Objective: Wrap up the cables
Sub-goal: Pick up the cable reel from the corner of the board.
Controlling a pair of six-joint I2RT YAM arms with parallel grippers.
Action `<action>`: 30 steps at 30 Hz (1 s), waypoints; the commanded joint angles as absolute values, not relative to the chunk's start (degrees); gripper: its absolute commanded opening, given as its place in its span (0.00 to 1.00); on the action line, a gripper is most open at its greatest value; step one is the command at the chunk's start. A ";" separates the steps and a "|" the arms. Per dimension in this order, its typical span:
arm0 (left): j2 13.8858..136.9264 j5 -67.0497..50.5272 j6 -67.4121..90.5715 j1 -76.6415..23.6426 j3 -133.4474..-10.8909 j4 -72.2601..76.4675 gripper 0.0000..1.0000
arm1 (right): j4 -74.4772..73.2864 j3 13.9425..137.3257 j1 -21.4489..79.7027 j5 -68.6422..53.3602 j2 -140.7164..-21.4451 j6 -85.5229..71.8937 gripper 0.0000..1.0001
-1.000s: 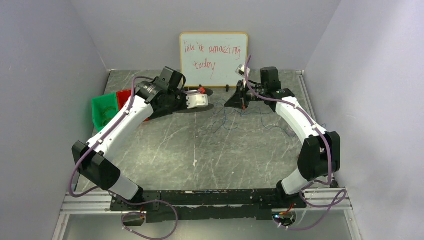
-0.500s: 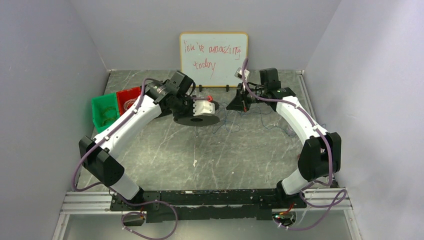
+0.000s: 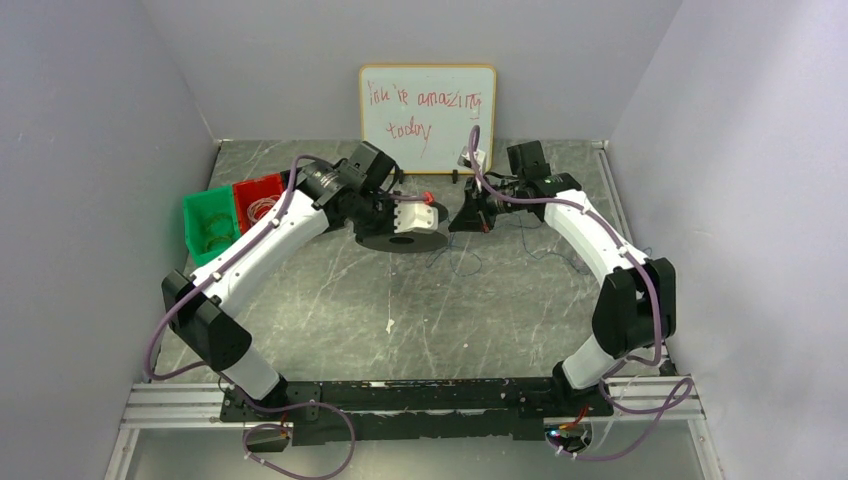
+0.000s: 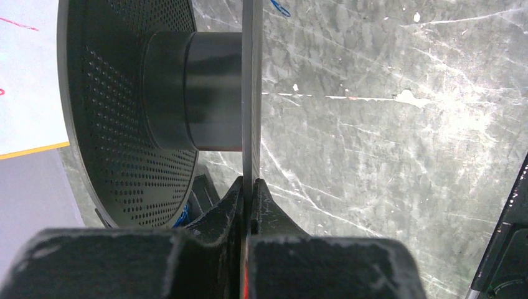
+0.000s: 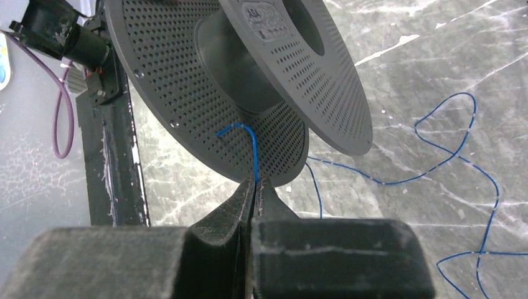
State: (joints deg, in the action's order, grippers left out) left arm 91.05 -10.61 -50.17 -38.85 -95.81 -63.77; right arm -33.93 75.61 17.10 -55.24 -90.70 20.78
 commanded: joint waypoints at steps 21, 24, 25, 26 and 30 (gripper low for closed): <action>91.14 -2.73 -52.78 -42.38 -97.49 -60.30 0.02 | -52.41 87.14 19.64 -56.30 -98.68 31.40 0.00; 91.23 -1.95 -53.06 -42.92 -97.30 -60.29 0.02 | -54.39 88.42 19.94 -56.10 -99.57 32.46 0.00; 91.19 -1.76 -53.08 -42.98 -97.30 -60.25 0.02 | -55.18 88.89 20.08 -56.13 -99.90 32.96 0.00; 91.15 -1.54 -53.16 -43.10 -97.22 -60.17 0.02 | -56.23 89.30 20.21 -56.05 -100.18 33.64 0.00; 90.97 -1.13 -53.25 -43.20 -97.21 -59.97 0.02 | -59.18 90.84 21.52 -54.03 -101.30 35.70 0.00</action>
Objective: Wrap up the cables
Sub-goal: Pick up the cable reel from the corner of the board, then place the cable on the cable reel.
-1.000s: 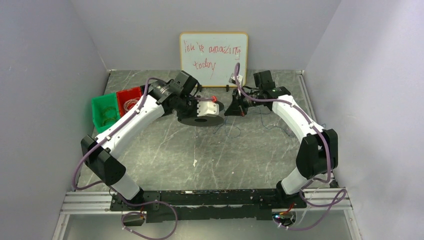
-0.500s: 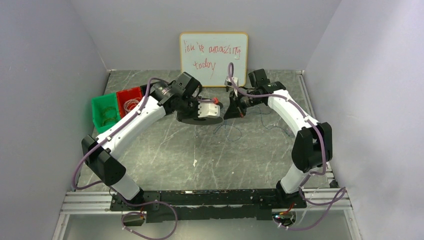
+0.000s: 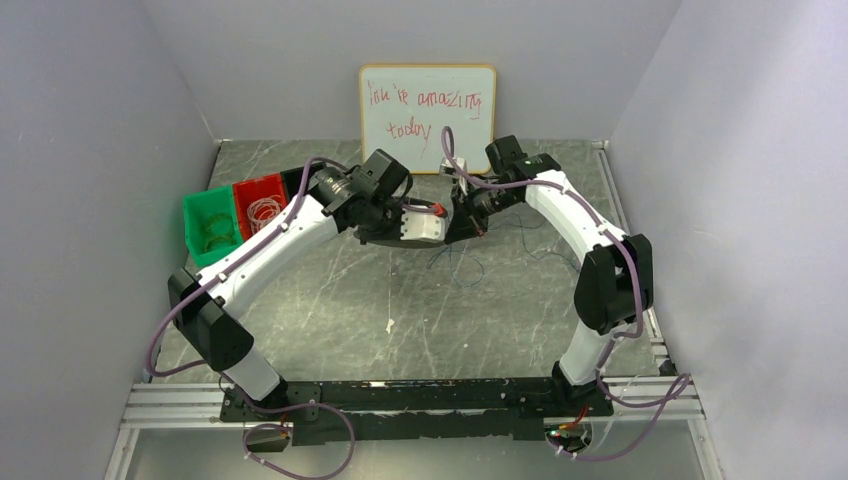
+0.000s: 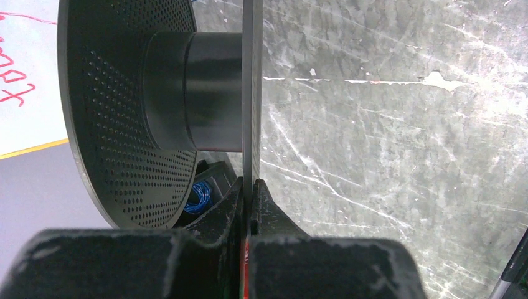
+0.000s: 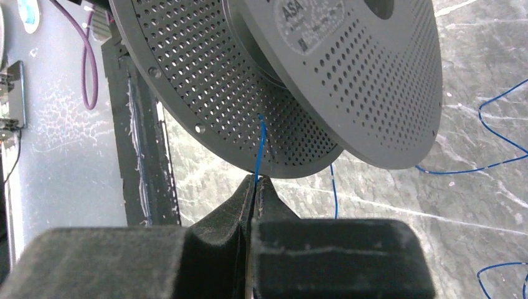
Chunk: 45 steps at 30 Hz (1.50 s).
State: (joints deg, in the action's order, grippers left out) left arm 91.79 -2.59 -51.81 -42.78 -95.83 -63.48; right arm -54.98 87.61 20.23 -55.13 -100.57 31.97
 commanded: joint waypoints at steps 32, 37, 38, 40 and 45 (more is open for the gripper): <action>90.29 -6.39 -54.93 -44.74 -99.28 -66.10 0.02 | -57.32 89.69 24.13 -47.05 -99.90 41.84 0.03; 89.98 -2.56 -55.56 -44.75 -98.03 -64.36 0.02 | -60.27 90.71 24.01 -48.37 -99.91 40.95 0.00; 89.92 -2.11 -55.66 -44.76 -97.93 -64.20 0.02 | -60.59 90.78 24.00 -48.18 -99.94 40.76 0.00; 89.87 -1.49 -55.97 -44.76 -98.06 -63.90 0.02 | -60.81 90.64 23.99 -47.60 -99.88 40.69 0.00; 90.09 -0.09 -56.84 -44.76 -98.48 -62.52 0.02 | -62.21 91.05 23.99 -47.98 -100.19 41.50 0.00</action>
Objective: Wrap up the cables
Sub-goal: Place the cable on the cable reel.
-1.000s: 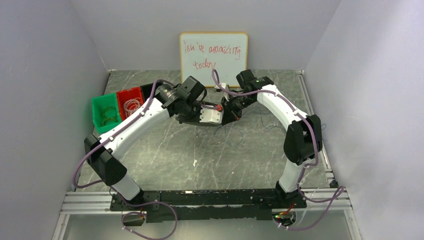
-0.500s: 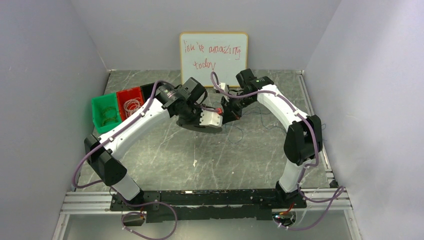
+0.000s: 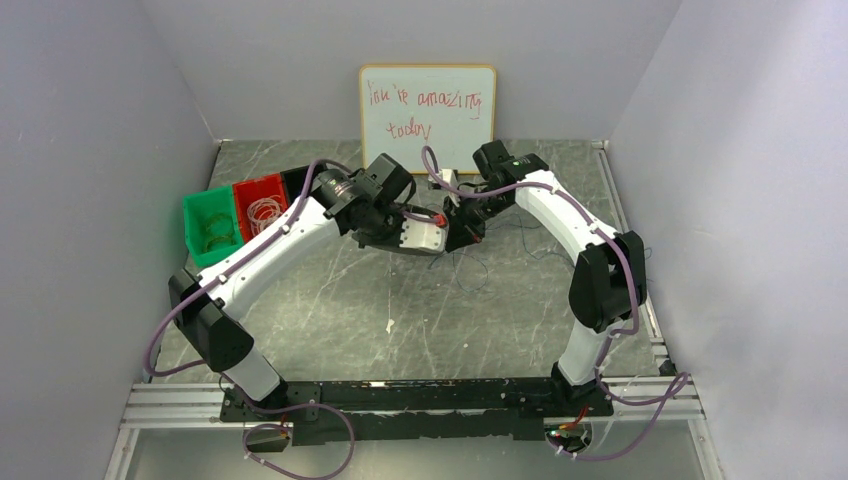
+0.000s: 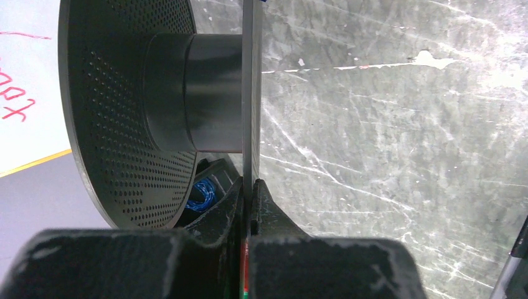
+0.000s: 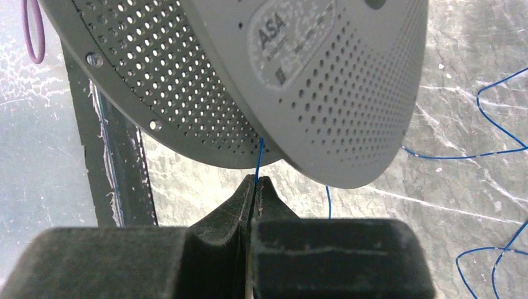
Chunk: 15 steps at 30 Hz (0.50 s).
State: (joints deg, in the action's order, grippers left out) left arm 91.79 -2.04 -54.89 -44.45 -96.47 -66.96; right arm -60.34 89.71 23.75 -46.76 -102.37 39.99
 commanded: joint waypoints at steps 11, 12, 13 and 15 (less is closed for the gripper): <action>87.88 3.80 -61.85 -44.74 -93.98 -55.44 0.02 | -61.60 91.21 23.63 -45.84 -100.46 41.75 0.00; 87.47 4.28 -62.54 -44.74 -93.21 -54.53 0.02 | -61.62 91.30 23.60 -46.09 -100.54 41.83 0.00; 87.16 4.82 -63.28 -44.74 -92.64 -53.85 0.02 | -61.36 91.25 23.59 -46.27 -100.52 41.73 0.00; 86.81 5.90 -64.09 -44.77 -91.79 -52.54 0.02 | -60.45 91.00 23.59 -46.26 -100.25 41.51 0.00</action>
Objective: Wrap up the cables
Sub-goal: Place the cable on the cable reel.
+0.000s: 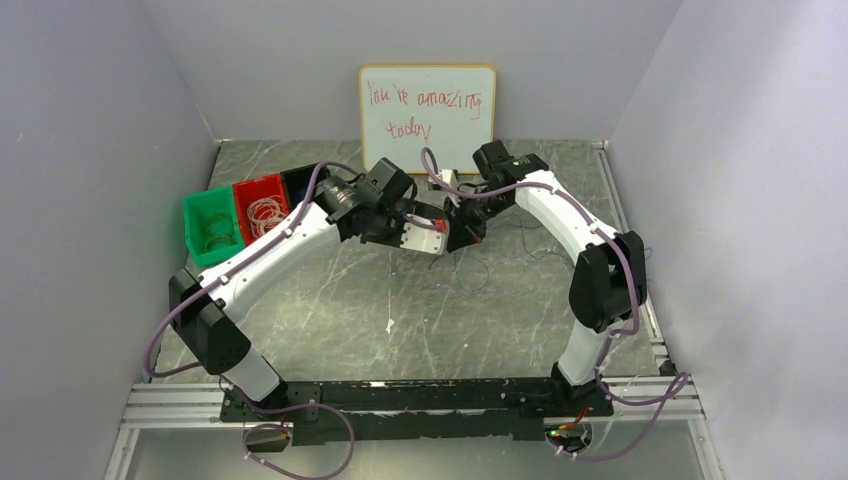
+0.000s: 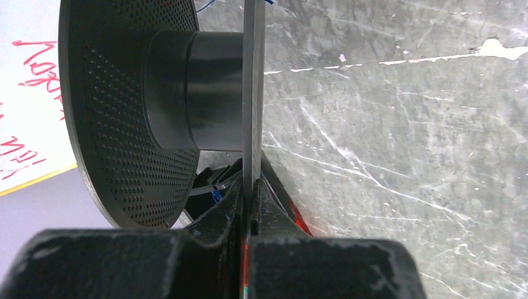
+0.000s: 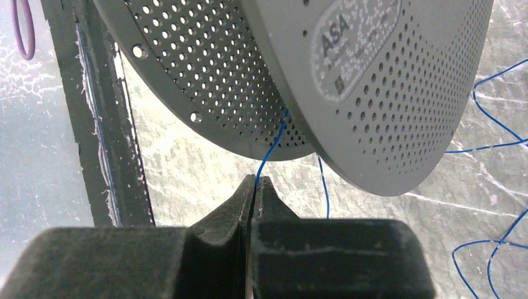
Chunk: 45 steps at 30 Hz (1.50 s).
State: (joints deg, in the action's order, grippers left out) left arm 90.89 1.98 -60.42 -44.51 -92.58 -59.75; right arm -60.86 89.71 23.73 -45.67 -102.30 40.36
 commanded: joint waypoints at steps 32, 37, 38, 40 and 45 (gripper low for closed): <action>85.43 0.93 -67.24 -51.74 -94.83 -55.79 0.02 | -58.48 87.85 23.99 -46.23 -98.75 44.38 0.00; 85.66 0.53 -66.11 -52.67 -96.16 -56.87 0.02 | -61.14 89.01 24.77 -48.25 -99.88 46.95 0.00; 85.81 -0.07 -65.90 -52.79 -96.64 -57.17 0.02 | -61.59 89.05 24.96 -48.74 -99.92 47.57 0.00; 86.07 -0.78 -65.43 -53.03 -97.70 -57.83 0.02 | -61.62 88.70 25.12 -49.73 -99.73 48.49 0.00; 86.74 -3.53 -62.51 -53.10 -99.90 -59.35 0.02 | -56.64 85.34 25.40 -51.04 -96.50 47.44 0.00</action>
State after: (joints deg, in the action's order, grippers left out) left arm 87.15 3.29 -63.94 -51.57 -95.07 -64.62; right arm -61.60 87.39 24.21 -46.39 -101.03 45.93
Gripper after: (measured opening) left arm 0.048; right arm 0.010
